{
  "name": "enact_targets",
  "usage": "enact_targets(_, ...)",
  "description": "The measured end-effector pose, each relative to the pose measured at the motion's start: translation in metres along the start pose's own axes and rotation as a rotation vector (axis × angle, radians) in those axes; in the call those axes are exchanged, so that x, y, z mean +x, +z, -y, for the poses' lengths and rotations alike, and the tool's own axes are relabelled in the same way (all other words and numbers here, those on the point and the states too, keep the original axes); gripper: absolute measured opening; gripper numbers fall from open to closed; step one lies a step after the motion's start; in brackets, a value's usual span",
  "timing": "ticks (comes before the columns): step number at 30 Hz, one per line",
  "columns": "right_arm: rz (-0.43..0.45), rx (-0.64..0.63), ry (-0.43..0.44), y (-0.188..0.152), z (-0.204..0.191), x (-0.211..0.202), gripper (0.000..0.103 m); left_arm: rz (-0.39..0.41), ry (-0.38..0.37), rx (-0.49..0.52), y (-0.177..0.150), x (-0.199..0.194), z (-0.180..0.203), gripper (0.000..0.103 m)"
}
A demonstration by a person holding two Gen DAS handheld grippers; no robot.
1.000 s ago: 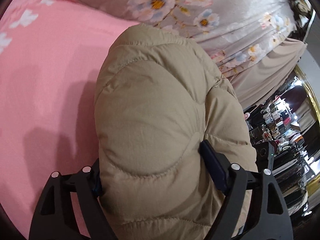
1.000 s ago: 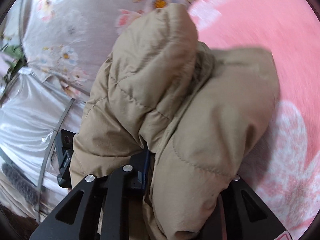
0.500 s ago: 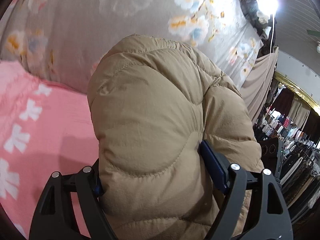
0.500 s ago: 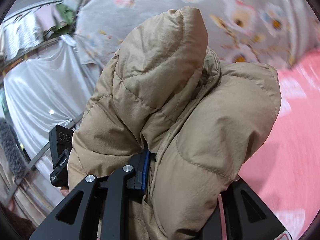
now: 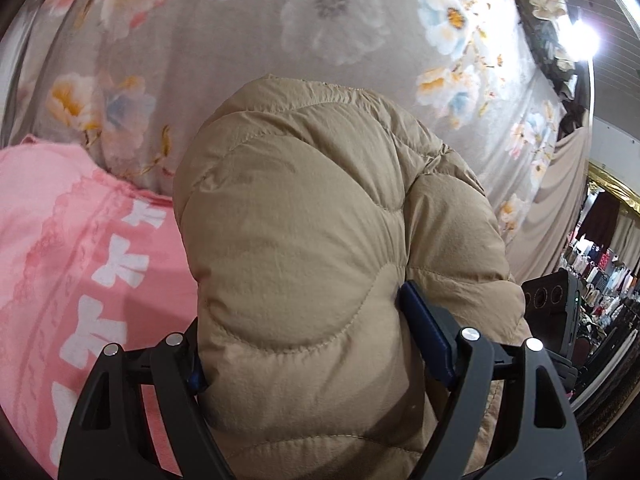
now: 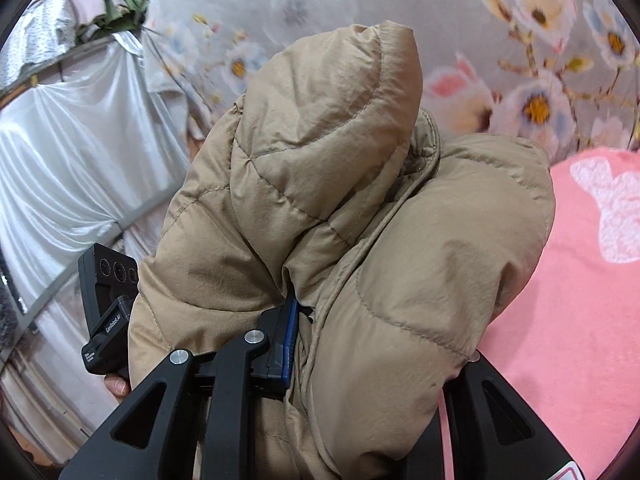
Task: Fold large clothes
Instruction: 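Grasp the khaki bundle with both grippers and lift it off the blanket, then set the bundle down on the pink blanket and open both grippers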
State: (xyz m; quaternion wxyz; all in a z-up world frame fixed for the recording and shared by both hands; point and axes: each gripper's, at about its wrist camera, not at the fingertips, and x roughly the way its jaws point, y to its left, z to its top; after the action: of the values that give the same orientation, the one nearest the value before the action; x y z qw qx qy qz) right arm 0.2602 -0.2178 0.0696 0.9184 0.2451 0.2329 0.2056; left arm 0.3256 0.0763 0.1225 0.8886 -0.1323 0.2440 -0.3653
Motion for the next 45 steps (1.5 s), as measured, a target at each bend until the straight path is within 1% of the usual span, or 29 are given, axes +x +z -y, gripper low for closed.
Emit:
enact_targets(8,-0.092,0.046,-0.058,-0.027,0.042,0.066,0.025,-0.077,0.057,-0.079,-0.038,0.056,-0.064,0.078)
enact_targets(11,-0.118,0.062,-0.070,-0.039,0.056,0.084,0.025,-0.089,0.084,-0.077,-0.048,0.066,-0.078,0.078)
enact_targets(16,-0.163,0.084,-0.096,-0.060,0.072,0.111,0.027,-0.129,0.117,-0.112,-0.068,0.078,-0.106,0.078)
enact_targets(18,-0.184,0.102,-0.110,-0.069,0.081,0.123,0.029,-0.140,0.132,-0.139,-0.077,0.081,-0.120,0.079)
enact_targets(22,-0.201,0.144,-0.118,-0.081,0.098,0.136,0.036,-0.131,0.121,-0.214,-0.086,0.077,-0.143,0.081)
enact_targets(24,-0.207,0.184,-0.124,-0.081,0.105,0.138,0.044,-0.129,0.135,-0.221,-0.088,0.077,-0.146,0.084)
enact_targets(26,-0.209,0.194,-0.144,-0.082,0.107,0.134,0.053,-0.126,0.168,-0.222,-0.088,0.075,-0.144,0.089)
enact_targets(27,-0.210,0.186,-0.174,-0.082,0.106,0.127,0.057,-0.125,0.202,-0.216,-0.088,0.071,-0.141,0.092)
enact_targets(29,-0.207,0.177,-0.215,-0.081,0.103,0.110,0.058,-0.133,0.274,-0.206,-0.086,0.059,-0.133,0.093)
enact_targets(31,-0.203,0.179,-0.270,-0.083,0.102,0.081,0.060,-0.141,0.348,-0.185,-0.084,0.040,-0.123,0.094)
enact_targets(32,-0.183,0.174,-0.305,-0.084,0.100,0.065,0.061,-0.146,0.380,-0.176,-0.083,0.031,-0.117,0.094)
enact_targets(33,-0.166,0.150,-0.365,-0.085,0.095,0.042,0.061,-0.153,0.406,-0.156,-0.084,0.016,-0.108,0.094)
enact_targets(35,-0.119,0.095,-0.444,-0.087,0.084,0.005,0.061,-0.189,0.447,-0.102,-0.089,-0.008,-0.087,0.094)
enact_targets(36,-0.095,0.068,-0.465,-0.087,0.076,-0.006,0.055,-0.213,0.451,-0.076,-0.093,-0.014,-0.077,0.094)
enact_targets(37,-0.086,0.025,-0.478,-0.086,0.064,-0.016,0.049,-0.257,0.447,-0.035,-0.101,-0.020,-0.064,0.094)
enact_targets(38,-0.087,-0.021,-0.484,-0.084,0.050,-0.020,0.035,-0.288,0.443,-0.007,-0.108,-0.020,-0.056,0.094)
enact_targets(39,-0.091,-0.058,-0.496,-0.082,0.039,-0.020,0.025,-0.344,0.460,0.041,-0.122,-0.018,-0.043,0.094)
enact_targets(40,-0.102,-0.096,-0.505,-0.080,0.028,-0.017,0.021,-0.386,0.484,0.072,-0.133,-0.012,-0.036,0.094)
enact_targets(41,-0.119,-0.149,-0.508,-0.078,0.013,-0.008,0.012,-0.419,0.511,0.108,-0.145,-0.003,-0.030,0.094)
enact_targets(42,-0.134,-0.176,-0.509,-0.076,0.003,0.000,0.008,-0.432,0.533,0.128,-0.154,0.002,-0.027,0.094)
enact_targets(43,-0.147,-0.209,-0.510,-0.075,-0.007,0.010,0.008,-0.443,0.563,0.139,-0.161,0.009,-0.026,0.093)
enact_targets(44,-0.183,-0.235,-0.514,-0.076,-0.014,0.021,0.008,-0.445,0.579,0.133,-0.165,0.013,-0.028,0.089)
enact_targets(45,-0.215,-0.262,-0.523,-0.078,-0.020,0.037,0.008,-0.441,0.599,0.113,-0.167,0.016,-0.033,0.088)
